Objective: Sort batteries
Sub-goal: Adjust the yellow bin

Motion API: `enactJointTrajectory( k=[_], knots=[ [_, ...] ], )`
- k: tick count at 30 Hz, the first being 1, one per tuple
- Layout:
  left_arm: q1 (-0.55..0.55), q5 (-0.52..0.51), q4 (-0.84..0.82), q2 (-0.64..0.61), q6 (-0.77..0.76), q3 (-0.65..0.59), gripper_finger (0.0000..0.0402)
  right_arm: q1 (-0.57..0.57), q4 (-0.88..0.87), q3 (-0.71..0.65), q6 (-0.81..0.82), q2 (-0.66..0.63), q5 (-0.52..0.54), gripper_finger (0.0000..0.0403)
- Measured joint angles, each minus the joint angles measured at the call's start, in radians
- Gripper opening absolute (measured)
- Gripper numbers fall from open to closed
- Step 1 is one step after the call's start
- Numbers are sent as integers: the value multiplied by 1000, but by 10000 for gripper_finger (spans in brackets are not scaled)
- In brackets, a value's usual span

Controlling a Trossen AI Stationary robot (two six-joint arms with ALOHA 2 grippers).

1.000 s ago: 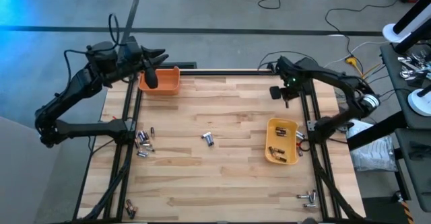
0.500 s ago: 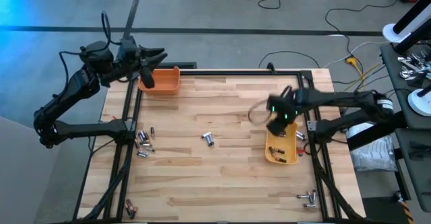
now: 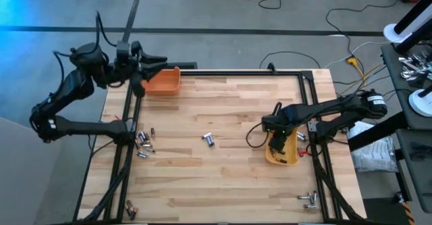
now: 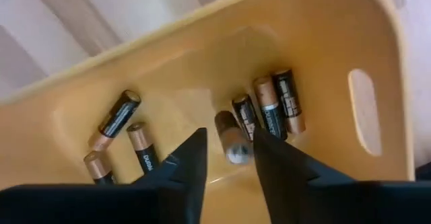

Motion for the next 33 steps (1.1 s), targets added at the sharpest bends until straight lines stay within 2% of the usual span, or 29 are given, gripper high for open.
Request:
enactJointTrajectory(
  k=[3, 8, 11, 17, 22, 26, 29, 33],
  knots=[
    [-111, -104, 0, 10, -17, -11, 80, 1, -34, 44, -11, -21, 6, 168],
    [-333, -277, 28, 27, 22, -22, 80, -18, -249, 138, 75, -64, 161, 223],
    [-462, -385, 30, 39, 46, -29, 80, -64, -352, 168, 90, -77, 154, 241],
    [-729, -607, 30, 76, 15, -62, 80, -75, -428, 192, -195, -75, 149, 260],
    [-912, -744, 30, 129, -93, -93, 80, -60, -431, 182, -389, -75, 155, 275],
    [-1028, -839, 29, 175, -189, -116, 80, -60, -434, 177, -420, -76, 152, 283],
    [-1083, -895, 29, 215, -264, -122, 80, -41, -434, 193, -354, -80, 107, 287],
    [-1097, -923, 32, 292, -306, -122, 80, 58, -431, 243, -248, -104, 93, 291]
  ],
)
